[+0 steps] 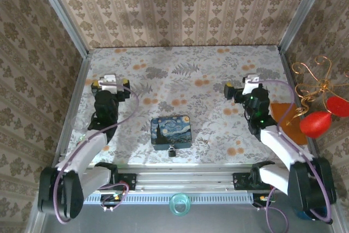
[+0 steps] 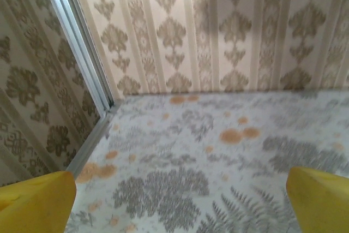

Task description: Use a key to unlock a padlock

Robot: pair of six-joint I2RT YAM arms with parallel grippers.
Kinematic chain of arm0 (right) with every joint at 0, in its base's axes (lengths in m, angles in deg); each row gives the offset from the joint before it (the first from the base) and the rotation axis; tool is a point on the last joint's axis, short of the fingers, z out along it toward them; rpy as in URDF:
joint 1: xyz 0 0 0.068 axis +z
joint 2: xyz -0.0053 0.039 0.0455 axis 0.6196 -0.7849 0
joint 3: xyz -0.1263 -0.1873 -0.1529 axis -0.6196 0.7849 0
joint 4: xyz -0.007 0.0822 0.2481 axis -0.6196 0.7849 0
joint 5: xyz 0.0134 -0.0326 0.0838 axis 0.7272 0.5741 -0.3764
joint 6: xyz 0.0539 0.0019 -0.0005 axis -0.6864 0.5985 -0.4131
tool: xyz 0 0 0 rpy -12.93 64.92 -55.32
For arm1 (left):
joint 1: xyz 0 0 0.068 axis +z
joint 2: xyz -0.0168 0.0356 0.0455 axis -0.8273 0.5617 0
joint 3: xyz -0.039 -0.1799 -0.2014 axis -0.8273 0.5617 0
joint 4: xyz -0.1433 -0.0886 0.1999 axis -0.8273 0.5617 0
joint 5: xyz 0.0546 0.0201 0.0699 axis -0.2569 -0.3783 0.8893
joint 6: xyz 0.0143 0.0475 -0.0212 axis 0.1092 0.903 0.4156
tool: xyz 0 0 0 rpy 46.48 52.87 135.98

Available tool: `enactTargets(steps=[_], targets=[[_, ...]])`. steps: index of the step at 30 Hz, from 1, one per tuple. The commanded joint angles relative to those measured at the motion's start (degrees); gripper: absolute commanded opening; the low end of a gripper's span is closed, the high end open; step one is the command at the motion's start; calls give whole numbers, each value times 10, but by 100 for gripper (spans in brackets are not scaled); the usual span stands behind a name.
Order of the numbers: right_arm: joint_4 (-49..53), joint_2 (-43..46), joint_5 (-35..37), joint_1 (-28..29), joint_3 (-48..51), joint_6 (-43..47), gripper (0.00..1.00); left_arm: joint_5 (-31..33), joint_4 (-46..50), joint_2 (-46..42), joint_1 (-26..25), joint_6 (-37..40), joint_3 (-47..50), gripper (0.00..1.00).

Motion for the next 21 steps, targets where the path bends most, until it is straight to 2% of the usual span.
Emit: enactTargets(steps=[1,5,8,10,11,12,13,16,18,21], targets=[[125,53,-66,5,-53,-136,100,57,221,-52,-3,-166,-67,100],[158,65,-165,5,-90,-220,100,16,331,-104,13,-265,-92,100],[221,59,-146,2,-122,-316,100,-45,381,-158,53,-329,-82,100],[218,46,-185,1,-135,-307,100,-93,373,-200,80,-339,-55,100],[238,36,-202,5,-153,-296,100,-139,353,-220,95,-334,-37,100],[263,31,-192,19,-169,-284,100,-189,333,-231,105,-319,-26,100],[290,28,-170,37,-183,-270,100,-212,332,-233,109,-308,-26,100],[341,23,-96,102,-215,-222,100,-230,391,-214,107,-296,-57,100],[359,17,-74,134,-226,-215,100,-240,407,-205,101,-289,-64,100],[391,1,-40,175,-245,-221,100,-248,421,-193,67,-270,-73,100]])
